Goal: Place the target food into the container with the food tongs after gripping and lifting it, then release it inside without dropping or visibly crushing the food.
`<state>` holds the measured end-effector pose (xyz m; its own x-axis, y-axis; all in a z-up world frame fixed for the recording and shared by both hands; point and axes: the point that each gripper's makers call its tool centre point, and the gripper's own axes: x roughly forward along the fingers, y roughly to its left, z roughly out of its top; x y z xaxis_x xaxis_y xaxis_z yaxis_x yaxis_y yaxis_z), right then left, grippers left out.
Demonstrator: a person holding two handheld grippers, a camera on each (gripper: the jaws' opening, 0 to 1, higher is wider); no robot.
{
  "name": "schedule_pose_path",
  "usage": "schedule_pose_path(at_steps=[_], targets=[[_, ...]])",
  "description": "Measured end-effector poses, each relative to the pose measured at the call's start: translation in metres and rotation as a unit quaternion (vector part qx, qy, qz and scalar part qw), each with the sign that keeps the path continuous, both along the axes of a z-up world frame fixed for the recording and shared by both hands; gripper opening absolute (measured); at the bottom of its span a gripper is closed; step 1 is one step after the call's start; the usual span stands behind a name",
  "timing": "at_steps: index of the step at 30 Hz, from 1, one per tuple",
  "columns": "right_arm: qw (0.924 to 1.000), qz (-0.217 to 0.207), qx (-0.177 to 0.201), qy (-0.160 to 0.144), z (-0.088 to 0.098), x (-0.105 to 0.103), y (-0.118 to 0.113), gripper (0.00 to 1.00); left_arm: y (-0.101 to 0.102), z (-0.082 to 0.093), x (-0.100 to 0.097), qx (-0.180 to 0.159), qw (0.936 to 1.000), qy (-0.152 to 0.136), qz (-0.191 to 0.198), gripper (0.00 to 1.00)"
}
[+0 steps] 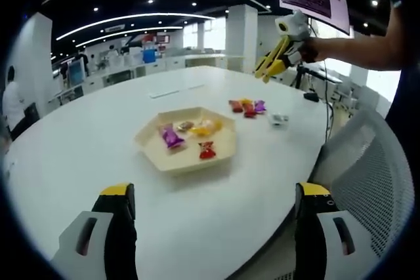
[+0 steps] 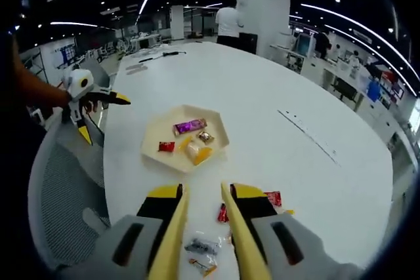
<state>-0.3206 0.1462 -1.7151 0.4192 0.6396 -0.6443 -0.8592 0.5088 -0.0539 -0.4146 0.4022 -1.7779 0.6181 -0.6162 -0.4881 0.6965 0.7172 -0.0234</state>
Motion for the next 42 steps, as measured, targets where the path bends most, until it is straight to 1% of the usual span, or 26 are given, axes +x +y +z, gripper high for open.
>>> schedule_pose_path(at_steps=[2,3,4,5,7,12,14,16,20,24,27,29,32,35,42], targets=[[1.0000,-0.008,-0.001,0.001,0.000,-0.002,-0.006,0.28,0.003,0.002,0.003,-0.005,0.9999,-0.005,0.009,0.99],[0.9998,-0.017,-0.007,-0.006,0.000,-0.003,-0.012,0.28,0.005,0.006,0.005,-0.011,0.9997,-0.010,0.017,0.99],[0.9996,-0.026,-0.010,-0.011,0.001,-0.002,-0.016,0.28,0.004,0.008,0.005,-0.023,0.9995,-0.009,0.018,0.99],[0.9995,-0.029,-0.009,-0.011,0.001,-0.004,-0.019,0.28,0.004,0.009,0.004,-0.027,0.9995,-0.007,0.017,0.99],[0.9989,-0.042,-0.011,-0.017,0.001,-0.009,-0.028,0.28,0.004,0.009,0.005,-0.022,0.9996,-0.010,0.017,0.99],[0.9979,-0.063,-0.007,-0.014,0.001,-0.023,-0.041,0.28,-0.001,0.012,0.003,-0.037,0.9992,-0.011,0.011,0.99],[0.9973,-0.070,-0.008,-0.018,-0.001,-0.028,-0.045,0.28,-0.001,0.016,0.004,-0.039,0.9990,-0.022,0.010,0.99],[0.9969,-0.077,-0.005,-0.017,-0.003,-0.032,-0.048,0.28,-0.001,0.018,0.004,-0.049,0.9985,-0.020,0.011,0.99],[0.9960,-0.087,-0.014,-0.019,-0.009,-0.037,-0.058,0.28,-0.002,0.016,0.004,-0.046,0.9988,-0.017,0.010,0.99],[0.9951,-0.096,-0.014,-0.020,-0.011,-0.038,-0.067,0.28,-0.003,0.015,0.003,-0.042,0.9990,-0.015,0.006,0.99],[0.9950,-0.097,-0.011,-0.020,-0.013,-0.039,-0.067,0.28,-0.003,0.013,0.003,-0.036,0.9992,-0.014,0.005,0.99],[0.9957,-0.088,-0.014,-0.024,-0.018,-0.040,-0.065,0.28,-0.002,0.010,0.003,-0.030,0.9995,-0.011,0.006,0.99],[0.9955,-0.090,-0.013,-0.025,-0.027,-0.039,-0.066,0.27,-0.002,0.011,0.003,-0.029,0.9995,-0.014,0.006,0.99],[0.9951,-0.095,-0.017,-0.022,-0.036,-0.039,-0.069,0.28,0.000,0.013,0.005,-0.034,0.9992,-0.015,0.013,0.99],[0.9941,-0.107,-0.017,-0.009,-0.053,-0.043,-0.074,0.28,0.002,0.010,0.004,-0.027,0.9995,-0.012,0.014,0.97]])
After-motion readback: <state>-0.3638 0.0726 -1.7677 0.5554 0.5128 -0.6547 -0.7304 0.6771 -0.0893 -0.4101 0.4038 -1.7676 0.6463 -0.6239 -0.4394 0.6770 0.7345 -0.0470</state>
